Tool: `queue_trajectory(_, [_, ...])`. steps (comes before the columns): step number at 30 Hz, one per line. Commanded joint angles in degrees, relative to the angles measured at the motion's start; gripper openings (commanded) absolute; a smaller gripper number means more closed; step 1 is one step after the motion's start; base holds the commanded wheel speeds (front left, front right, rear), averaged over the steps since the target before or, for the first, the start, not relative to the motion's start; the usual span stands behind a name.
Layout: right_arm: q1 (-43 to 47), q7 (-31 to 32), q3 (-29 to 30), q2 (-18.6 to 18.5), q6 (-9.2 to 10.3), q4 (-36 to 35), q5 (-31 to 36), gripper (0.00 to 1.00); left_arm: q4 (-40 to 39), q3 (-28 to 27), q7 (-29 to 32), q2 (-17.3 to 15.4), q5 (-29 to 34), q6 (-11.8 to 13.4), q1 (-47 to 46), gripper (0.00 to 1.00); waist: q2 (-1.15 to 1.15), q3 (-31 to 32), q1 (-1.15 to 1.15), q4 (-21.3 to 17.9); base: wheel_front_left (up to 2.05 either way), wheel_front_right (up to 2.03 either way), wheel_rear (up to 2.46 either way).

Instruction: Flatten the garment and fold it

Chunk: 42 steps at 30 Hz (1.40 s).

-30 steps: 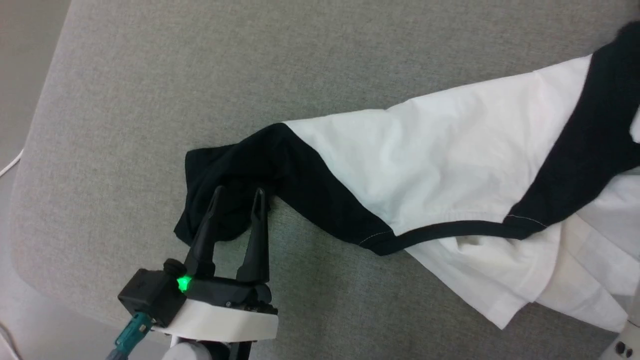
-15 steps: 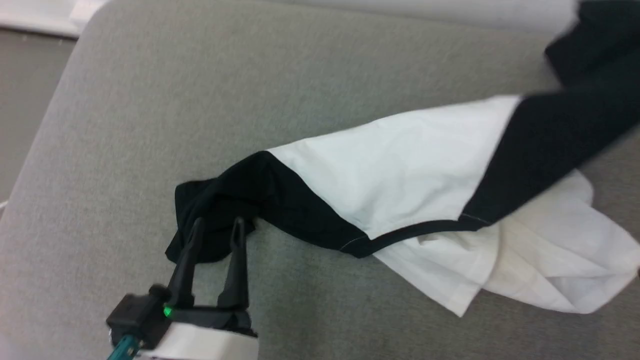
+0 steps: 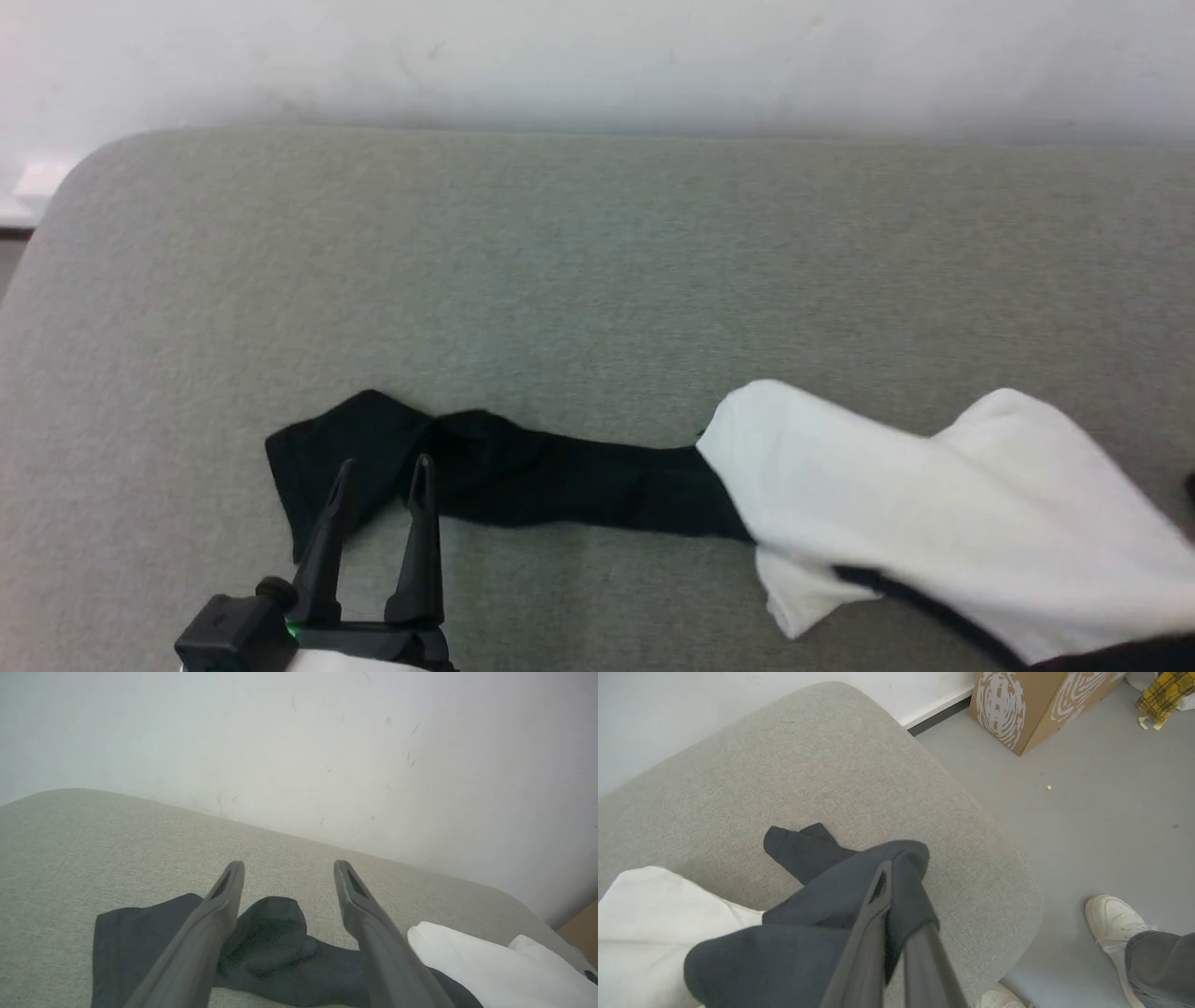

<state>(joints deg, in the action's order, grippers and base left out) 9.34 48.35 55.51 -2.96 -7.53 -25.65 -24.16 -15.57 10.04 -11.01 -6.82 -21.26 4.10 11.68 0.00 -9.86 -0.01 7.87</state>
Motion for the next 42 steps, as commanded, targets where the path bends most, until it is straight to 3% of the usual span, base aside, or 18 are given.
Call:
queue_trajectory(1, [0.9, -2.1, -1.5, 0.1, 0.04, 2.3, -0.1, 0.04, -0.4, -0.1, 0.2, -0.4, -0.3, 0.3, 0.4, 1.00, 0.00, 1.7, 0.01, -2.2, 0.00, 0.00, 0.00])
queue_trajectory(2, [1.9, -4.0, -2.9, 0.1, 0.04, 5.0, -0.5, 0.06, -0.5, 0.0, 0.4, -0.5, -0.3, 0.3, 0.5, 1.00, 0.00, 1.8, 0.01, -2.4, 0.00, 0.00, 0.00])
queue_trajectory(3, [2.6, -6.1, -4.4, 0.1, 0.04, 7.2, -0.8, 0.20, -0.5, 0.0, 0.6, -0.6, -0.3, 0.4, 0.4, 1.00, 0.00, 1.8, 0.01, -2.5, 0.00, 0.00, 0.00])
queue_trajectory(4, [3.3, -8.4, -6.3, 0.1, 0.04, 8.8, -0.6, 0.45, -0.6, 0.1, 0.8, -0.6, -0.3, 0.4, 0.4, 1.00, 0.00, 1.9, 0.01, -2.5, 0.00, 0.00, 0.00])
queue_trajectory(5, [4.0, -10.3, -8.3, 0.1, 0.04, 10.0, -0.1, 1.00, -0.7, 0.2, 1.0, -0.7, -0.3, 0.4, 0.3, 1.00, 0.00, 2.0, 0.01, -2.5, 0.00, 0.00, 0.00])
queue_trajectory(9, [3.3, -14.8, -15.3, 0.1, 0.04, 11.8, -1.8, 1.00, -0.8, 0.5, 1.5, -0.8, -0.4, 0.5, 0.4, 1.00, 0.00, 2.5, 0.01, -2.2, 0.00, 0.00, 0.00])
queue_trajectory(12, [1.7, -14.9, -19.6, 0.1, 0.04, 8.4, -4.0, 1.00, -0.7, 0.5, 1.6, -1.0, -0.4, 0.6, 0.7, 1.00, 0.00, 2.7, 0.01, -1.9, 0.00, 0.00, 0.00])
queue_trajectory(19, [-4.6, -6.7, -32.1, 0.1, 0.04, -5.6, -2.1, 1.00, -0.4, 1.2, 1.2, -0.6, -0.7, 0.5, -0.2, 1.00, 0.00, 1.4, 0.01, -0.1, 0.00, 0.00, 0.00])
queue_trajectory(24, [-11.1, 0.1, -42.5, 0.1, 0.04, -7.1, 0.0, 1.00, 0.4, 1.7, 0.7, -0.2, -1.0, 0.1, -1.6, 1.00, 0.00, -0.5, 0.01, 2.4, 0.00, 0.00, 0.00])
queue_trajectory(32, [-17.7, 8.6, -58.6, -1.5, 0.04, 1.5, 6.0, 1.00, 2.5, 2.6, -0.1, 0.1, -1.5, -0.7, -3.3, 1.00, 0.00, -2.6, 0.01, 7.4, 0.00, 0.00, 0.00])
queue_trajectory(42, [-21.2, 15.7, -73.1, -7.5, 0.04, 14.2, 4.2, 1.00, 4.6, 4.3, -0.7, 0.8, -2.1, -1.4, -4.3, 1.00, 0.00, -3.0, 0.01, 12.1, 0.00, 0.00, 0.00])
